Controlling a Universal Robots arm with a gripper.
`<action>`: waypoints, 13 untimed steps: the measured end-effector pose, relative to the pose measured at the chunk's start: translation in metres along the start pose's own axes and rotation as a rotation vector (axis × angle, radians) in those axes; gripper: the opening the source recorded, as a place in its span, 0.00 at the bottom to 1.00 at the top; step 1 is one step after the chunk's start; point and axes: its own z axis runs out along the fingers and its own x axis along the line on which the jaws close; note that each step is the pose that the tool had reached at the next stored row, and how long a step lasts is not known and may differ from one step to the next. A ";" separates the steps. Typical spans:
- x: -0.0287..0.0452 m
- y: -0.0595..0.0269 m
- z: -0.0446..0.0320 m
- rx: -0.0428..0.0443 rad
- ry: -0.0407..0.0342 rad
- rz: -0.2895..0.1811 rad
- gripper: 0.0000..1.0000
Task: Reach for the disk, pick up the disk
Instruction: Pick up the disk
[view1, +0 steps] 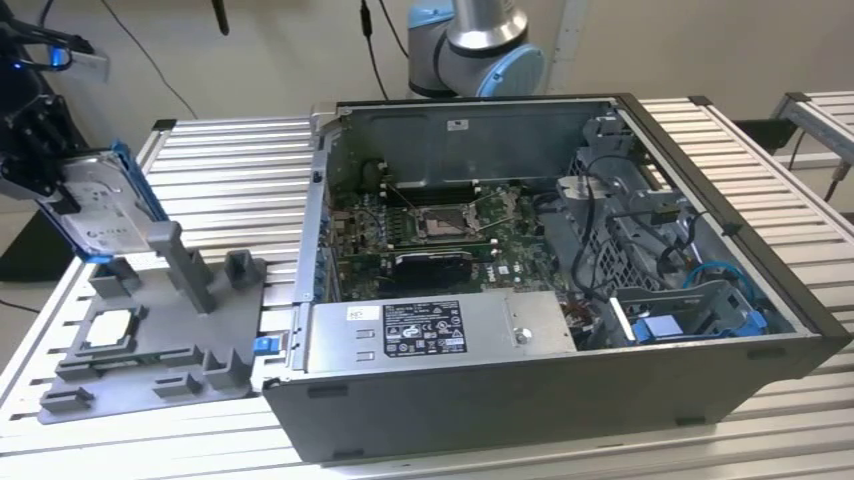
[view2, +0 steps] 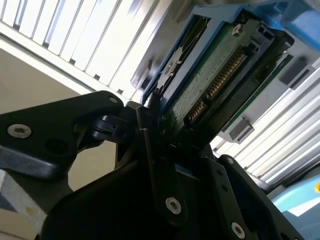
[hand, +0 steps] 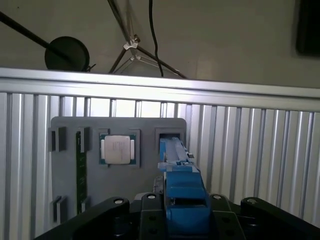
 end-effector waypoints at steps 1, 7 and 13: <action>0.0000 0.0000 -0.0013 0.0000 0.0000 0.000 0.00; -0.0004 0.0002 -0.0088 0.0000 0.0000 0.000 0.00; -0.0006 0.0002 -0.0145 0.0000 0.0000 0.000 0.00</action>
